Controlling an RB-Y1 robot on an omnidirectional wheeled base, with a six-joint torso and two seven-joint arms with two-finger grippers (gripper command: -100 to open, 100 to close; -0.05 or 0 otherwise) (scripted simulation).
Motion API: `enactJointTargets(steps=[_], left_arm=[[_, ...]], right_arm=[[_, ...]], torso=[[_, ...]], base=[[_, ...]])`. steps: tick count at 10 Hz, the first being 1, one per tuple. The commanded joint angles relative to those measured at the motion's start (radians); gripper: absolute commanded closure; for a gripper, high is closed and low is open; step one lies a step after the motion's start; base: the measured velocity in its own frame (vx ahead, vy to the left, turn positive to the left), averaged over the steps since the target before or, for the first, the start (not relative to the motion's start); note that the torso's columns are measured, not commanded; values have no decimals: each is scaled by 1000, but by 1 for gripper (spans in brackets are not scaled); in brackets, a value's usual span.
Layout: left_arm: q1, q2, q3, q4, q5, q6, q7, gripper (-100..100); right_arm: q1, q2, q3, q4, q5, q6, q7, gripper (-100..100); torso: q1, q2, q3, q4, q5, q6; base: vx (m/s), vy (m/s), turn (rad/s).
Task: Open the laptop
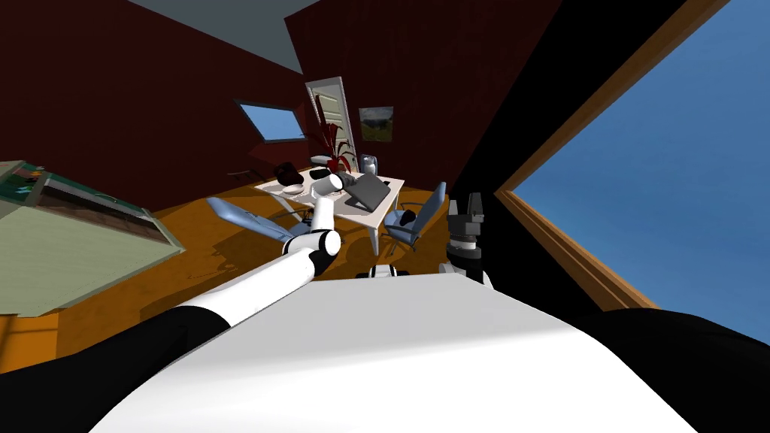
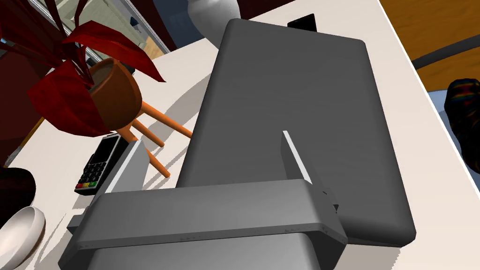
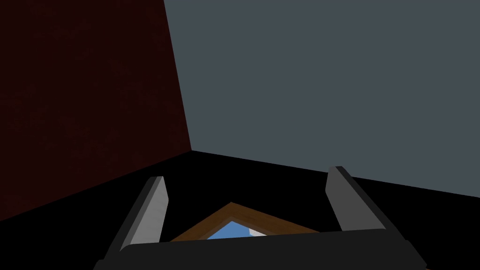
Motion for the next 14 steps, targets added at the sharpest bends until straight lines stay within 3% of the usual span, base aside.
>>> enactJointTargets(steps=[1, 6, 9, 10, 12, 13, 14], left_arm=[[4, 2, -27, 17, 3, 2, -31, -100], [12, 8, -79, 52, 6, 3, -88, -100], [20, -33, -113, 78, 8, 1, -126, -100], [19, -17, -106, 81, 14, -3, -120, -100], [52, 64, -62, 133, 101, -20, -177, -100], [52, 96, -62, 133, 106, -20, -177, -100], [52, 96, -62, 133, 106, -20, -177, -100]], right_arm=[[0, 0, 0, 0, 0, 0, 0, 0], [0, 0, 0, 0, 0, 0, 0, 0], [0, 0, 0, 0, 0, 0, 0, 0], [0, 0, 0, 0, 0, 0, 0, 0], [0, 0, 0, 0, 0, 0, 0, 0], [0, 1, 1, 0, 0, 0, 0, 0], [0, 1, 0, 0, 0, 0, 0, 0]], torso=[[-1, -1, -1, 0, 0, 0], [-5, -2, -1, 0, -1, 0], [-6, -3, -2, -1, -2, 1], [-6, 0, 0, 0, -2, 1], [-14, -1, -1, 0, -4, 2], [-13, 0, 0, 0, -4, 1], [-8, -1, -1, 0, -3, -1]], base=[[18, 199, -61], [13, 189, -72], [15, 195, -72], [-16, 88, -22], [-43, -40, -412], [-54, -65, -121], [-22, -39, 55]])
